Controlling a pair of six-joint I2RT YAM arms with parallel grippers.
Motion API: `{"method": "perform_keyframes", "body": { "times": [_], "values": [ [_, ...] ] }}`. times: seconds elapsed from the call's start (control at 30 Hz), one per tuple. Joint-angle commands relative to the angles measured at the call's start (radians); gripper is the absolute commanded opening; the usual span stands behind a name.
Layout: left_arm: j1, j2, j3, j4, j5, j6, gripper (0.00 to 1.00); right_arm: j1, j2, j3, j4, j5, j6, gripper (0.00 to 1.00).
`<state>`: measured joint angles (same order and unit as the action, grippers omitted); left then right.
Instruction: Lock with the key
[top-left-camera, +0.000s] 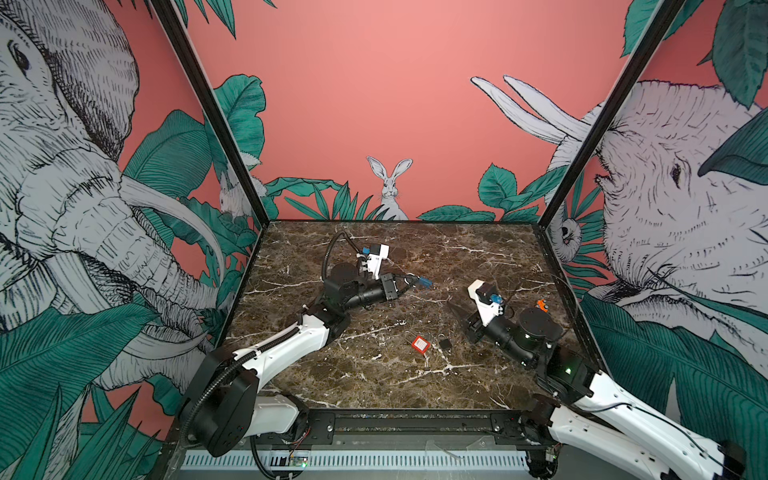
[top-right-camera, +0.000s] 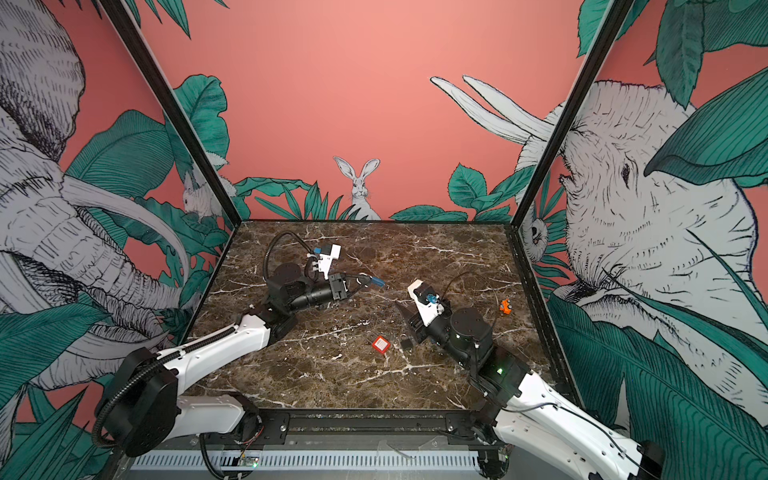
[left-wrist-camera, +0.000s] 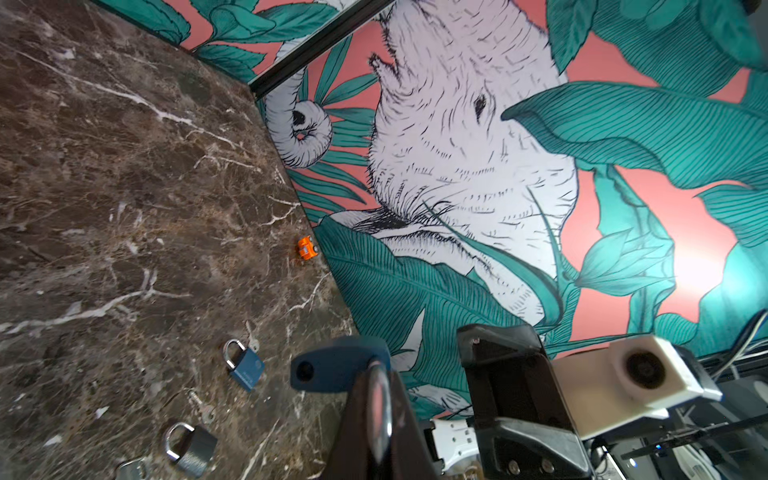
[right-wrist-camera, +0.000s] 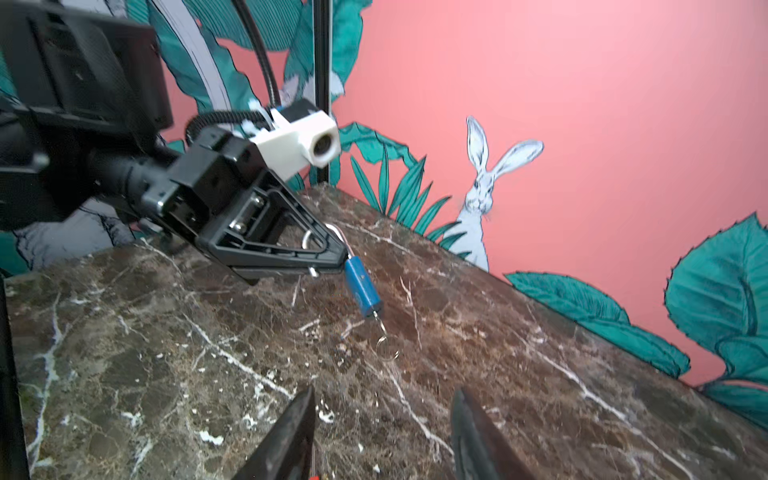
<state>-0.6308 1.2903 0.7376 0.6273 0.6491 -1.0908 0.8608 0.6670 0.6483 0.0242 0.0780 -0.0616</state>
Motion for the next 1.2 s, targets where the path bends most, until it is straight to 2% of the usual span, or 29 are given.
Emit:
{"method": "perform_keyframes", "body": {
  "times": [0.0,0.1,0.3,0.93,1.17],
  "values": [
    [-0.013,-0.034,0.016,0.112,0.005,-0.091,0.00,-0.003,0.009,0.031,0.079,-0.076,-0.071,0.51],
    [-0.020,-0.022,0.014,0.176,0.033,-0.138,0.00,-0.005,0.066,0.066,0.072,-0.138,-0.086,0.49],
    [-0.024,-0.010,-0.003,0.271,0.062,-0.194,0.00,-0.011,0.169,0.095,0.125,-0.169,-0.094,0.44],
    [-0.030,-0.040,-0.015,0.293,0.107,-0.189,0.00,-0.095,0.246,0.121,0.200,-0.203,-0.049,0.34],
    [-0.035,-0.042,-0.017,0.290,0.110,-0.183,0.00,-0.112,0.268,0.118,0.242,-0.208,-0.036,0.33]
  ]
}}
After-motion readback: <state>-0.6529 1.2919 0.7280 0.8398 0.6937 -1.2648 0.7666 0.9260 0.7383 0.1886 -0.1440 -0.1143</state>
